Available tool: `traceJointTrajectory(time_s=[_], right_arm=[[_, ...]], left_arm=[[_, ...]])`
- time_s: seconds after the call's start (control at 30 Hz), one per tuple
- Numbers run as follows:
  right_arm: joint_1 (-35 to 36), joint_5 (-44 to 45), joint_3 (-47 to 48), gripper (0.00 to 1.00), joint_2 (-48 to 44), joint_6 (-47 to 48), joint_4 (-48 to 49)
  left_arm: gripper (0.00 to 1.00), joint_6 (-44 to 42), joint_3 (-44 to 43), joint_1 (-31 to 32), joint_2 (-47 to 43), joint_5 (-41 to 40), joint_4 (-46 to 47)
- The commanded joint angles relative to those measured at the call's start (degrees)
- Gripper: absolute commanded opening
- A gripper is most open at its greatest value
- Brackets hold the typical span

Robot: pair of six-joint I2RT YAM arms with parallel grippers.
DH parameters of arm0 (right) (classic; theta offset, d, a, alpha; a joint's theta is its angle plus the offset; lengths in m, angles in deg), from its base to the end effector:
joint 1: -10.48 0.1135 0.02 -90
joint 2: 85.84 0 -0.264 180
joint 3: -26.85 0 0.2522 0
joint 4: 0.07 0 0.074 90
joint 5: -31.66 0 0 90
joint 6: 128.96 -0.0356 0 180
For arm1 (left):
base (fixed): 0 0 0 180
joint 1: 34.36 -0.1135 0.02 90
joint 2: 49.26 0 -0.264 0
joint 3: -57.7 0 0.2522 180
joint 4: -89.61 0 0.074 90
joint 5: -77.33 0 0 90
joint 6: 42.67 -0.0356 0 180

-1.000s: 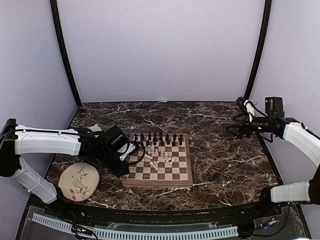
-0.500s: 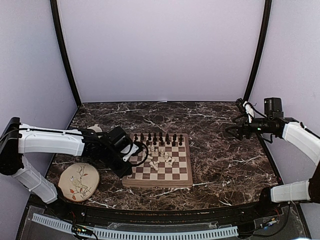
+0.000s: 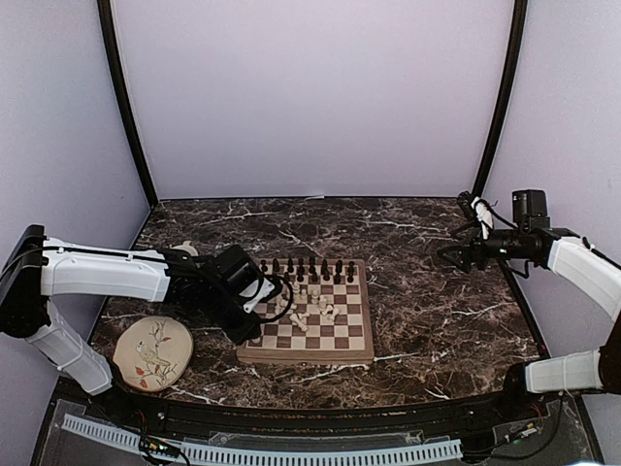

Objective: Set up the chess pieces on the board
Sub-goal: Place the rook at a1.

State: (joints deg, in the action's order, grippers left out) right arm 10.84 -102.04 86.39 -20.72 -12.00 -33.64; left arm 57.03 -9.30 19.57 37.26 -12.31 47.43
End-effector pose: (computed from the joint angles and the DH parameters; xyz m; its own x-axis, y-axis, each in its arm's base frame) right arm 0.2371 0.0261 0.2655 -0.3178 -0.3298 -0.8890 -0.7678 0.6396 0.0372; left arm 0.1727 -0.2375 0.1962 -0.6475 0.6027 -0.4664 0.7111 0.6979 -0.0853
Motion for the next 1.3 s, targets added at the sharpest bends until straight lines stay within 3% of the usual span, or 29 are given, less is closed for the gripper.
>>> traceJointTrajectory(time_s=[0.0, 0.73, 0.93, 1.27], right_arm=[[-0.2, -0.3, 0.8, 0.82, 0.5, 0.4, 0.1], [-0.2, -0.5, 1.0, 0.82, 0.8, 0.7, -0.3], [-0.2, -0.2, 0.9, 0.82, 0.7, 0.7, -0.3], [-0.2, 0.2, 1.0, 0.84, 0.5, 1.0, -0.4]], left_arm=[[0.05, -0.3, -0.2, 0.6, 0.1, -0.3, -2.3], [0.05, 0.5, 1.2, 0.6, -1.8, -0.7, -3.7], [0.17, 0.6, 1.5, 0.6, -1.8, -0.5, -2.9], [0.25, -0.3, -2.2, 0.6, -5.2, -3.6, -5.8]])
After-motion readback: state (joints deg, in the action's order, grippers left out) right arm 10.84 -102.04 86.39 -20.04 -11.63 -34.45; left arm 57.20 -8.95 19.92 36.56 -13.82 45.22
